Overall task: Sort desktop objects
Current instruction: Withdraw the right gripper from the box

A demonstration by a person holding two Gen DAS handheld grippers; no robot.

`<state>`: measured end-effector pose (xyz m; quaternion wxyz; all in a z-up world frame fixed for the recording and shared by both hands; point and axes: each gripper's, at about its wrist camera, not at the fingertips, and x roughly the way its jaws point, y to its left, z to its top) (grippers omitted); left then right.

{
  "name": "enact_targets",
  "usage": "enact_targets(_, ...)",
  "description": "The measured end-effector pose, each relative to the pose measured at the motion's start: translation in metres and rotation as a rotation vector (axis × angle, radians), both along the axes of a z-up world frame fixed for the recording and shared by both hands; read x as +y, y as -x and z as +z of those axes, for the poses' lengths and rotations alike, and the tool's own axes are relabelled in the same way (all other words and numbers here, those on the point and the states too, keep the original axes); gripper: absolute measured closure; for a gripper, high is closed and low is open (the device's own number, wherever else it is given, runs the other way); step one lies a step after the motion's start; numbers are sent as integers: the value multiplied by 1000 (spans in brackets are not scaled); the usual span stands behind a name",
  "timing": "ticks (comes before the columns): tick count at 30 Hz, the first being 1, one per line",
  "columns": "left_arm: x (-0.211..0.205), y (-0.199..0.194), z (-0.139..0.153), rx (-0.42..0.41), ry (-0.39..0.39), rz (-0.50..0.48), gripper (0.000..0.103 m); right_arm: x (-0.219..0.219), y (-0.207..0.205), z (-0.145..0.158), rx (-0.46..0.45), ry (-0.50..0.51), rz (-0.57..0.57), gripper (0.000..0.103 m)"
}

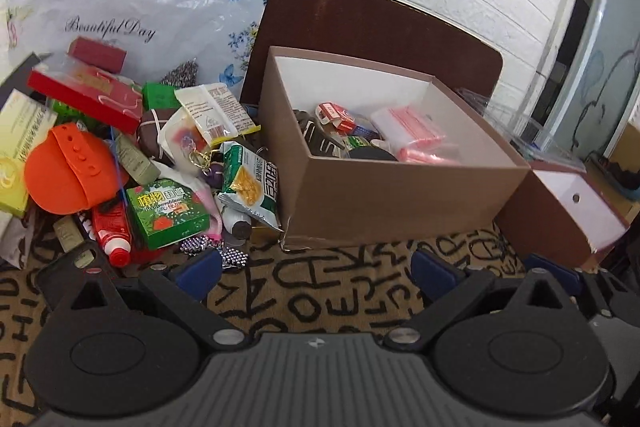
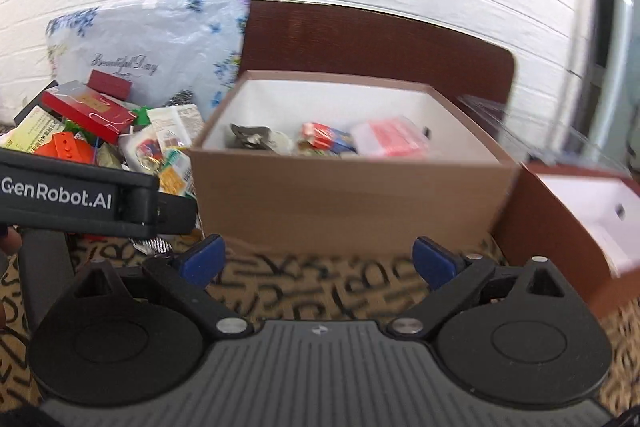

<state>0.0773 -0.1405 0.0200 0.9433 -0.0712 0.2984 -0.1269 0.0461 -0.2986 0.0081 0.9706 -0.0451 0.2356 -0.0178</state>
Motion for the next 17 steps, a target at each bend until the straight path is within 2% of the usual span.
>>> enact_targets(4, -13, 14, 3, -57, -72, -22, 0, -3, 20, -9, -2, 3, -57, 5)
enact_targets(11, -22, 24, 1, -52, -99, -50, 0, -7, 29, -11, -1, -10, -96, 5)
enact_targets(17, -22, 30, 2, -61, -77, -77, 0, -1, 31, -10, 6, -7, -97, 5)
